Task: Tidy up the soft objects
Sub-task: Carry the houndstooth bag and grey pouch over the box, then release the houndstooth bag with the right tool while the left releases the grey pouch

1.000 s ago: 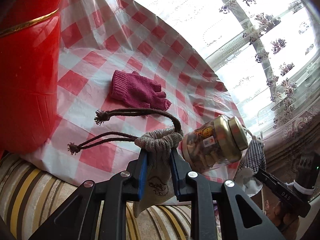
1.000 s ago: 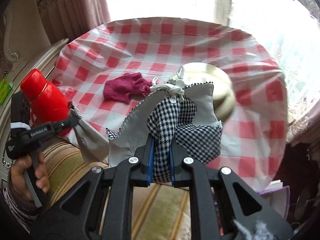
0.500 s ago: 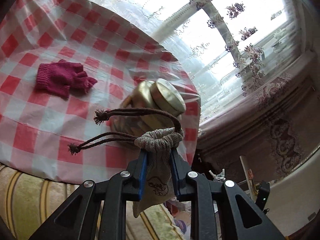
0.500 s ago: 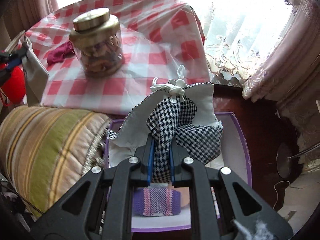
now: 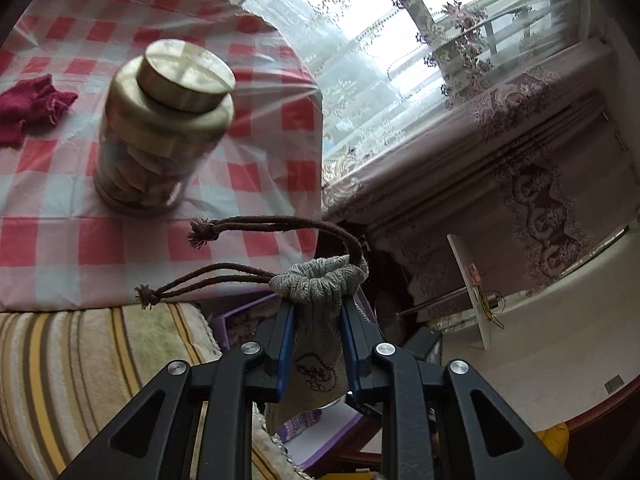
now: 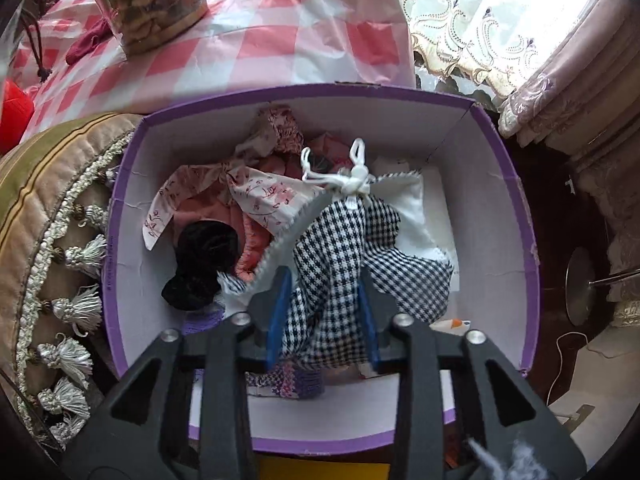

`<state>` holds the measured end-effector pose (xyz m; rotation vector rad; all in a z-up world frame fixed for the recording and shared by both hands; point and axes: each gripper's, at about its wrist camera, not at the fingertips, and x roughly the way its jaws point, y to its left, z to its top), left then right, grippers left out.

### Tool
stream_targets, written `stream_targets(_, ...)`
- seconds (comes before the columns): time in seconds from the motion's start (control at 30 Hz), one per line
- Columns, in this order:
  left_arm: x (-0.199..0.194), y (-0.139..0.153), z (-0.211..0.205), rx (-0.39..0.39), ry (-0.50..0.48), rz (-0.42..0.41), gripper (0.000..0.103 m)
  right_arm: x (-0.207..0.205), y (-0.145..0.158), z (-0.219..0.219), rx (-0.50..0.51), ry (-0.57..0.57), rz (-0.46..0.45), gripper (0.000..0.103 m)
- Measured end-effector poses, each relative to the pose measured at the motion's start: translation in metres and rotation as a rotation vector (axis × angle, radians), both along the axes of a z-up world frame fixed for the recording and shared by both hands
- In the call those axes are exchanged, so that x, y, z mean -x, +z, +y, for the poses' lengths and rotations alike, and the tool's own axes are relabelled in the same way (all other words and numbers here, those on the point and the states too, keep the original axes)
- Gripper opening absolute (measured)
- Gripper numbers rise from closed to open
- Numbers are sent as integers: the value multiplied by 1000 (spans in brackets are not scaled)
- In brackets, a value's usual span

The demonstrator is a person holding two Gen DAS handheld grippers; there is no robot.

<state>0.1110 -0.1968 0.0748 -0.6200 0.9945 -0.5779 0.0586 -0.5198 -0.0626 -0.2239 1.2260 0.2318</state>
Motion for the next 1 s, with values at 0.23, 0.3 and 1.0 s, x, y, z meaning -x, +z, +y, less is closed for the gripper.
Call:
stream_targets(0.23,1,-23,-57,-39,-114,90,23,3,1,-23,-43,-49,-33,66)
stream_targets(0.3,2,-32,-73,-62,-156,118,23,6,9,-33,-49,-80,-61,68)
stream_targets(1.0,0,-93,-138,-266,-269,237,55,49,37,-77,-180,-181,-149,73)
